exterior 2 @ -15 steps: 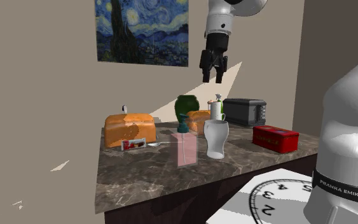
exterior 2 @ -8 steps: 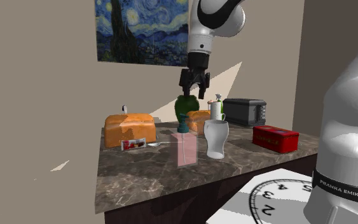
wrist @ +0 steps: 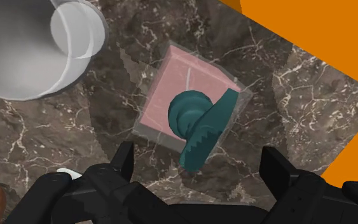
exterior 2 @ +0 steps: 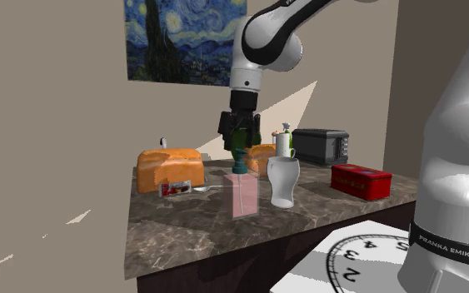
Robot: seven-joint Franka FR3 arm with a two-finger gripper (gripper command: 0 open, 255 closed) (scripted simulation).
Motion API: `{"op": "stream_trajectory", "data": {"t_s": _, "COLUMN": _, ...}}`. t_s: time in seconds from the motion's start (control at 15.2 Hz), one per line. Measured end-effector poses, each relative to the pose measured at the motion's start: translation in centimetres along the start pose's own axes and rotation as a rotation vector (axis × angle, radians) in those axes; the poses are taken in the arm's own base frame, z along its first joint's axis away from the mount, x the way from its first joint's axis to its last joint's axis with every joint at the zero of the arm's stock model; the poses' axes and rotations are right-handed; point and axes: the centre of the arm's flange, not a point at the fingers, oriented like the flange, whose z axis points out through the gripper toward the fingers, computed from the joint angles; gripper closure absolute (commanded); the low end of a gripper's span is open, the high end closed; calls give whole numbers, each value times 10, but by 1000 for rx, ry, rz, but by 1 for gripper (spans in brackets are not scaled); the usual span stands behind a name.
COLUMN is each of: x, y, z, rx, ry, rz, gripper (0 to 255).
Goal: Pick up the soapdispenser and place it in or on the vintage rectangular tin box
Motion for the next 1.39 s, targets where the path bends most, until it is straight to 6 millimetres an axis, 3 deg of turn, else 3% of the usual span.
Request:
{"op": "stream_trajectory", "data": {"t_s": 0.26, "x": 1, "y": -1, "z": 20, "rx": 0, "ry": 0, "rz": 0, "gripper": 0}}
{"op": "stream_trajectory", "data": {"t_s": 0.66, "x": 1, "y": 0, "z": 24, "rx": 0, "ry": 1, "rz": 0, "gripper": 0}}
{"op": "stream_trajectory", "data": {"t_s": 0.73, "x": 1, "y": 0, "z": 24, "rx": 0, "ry": 1, "rz": 0, "gripper": 255}}
{"op": "stream_trajectory", "data": {"t_s": 1.39, "x": 1, "y": 0, "z": 24, "rx": 0, "ry": 1, "rz": 0, "gripper": 255}}
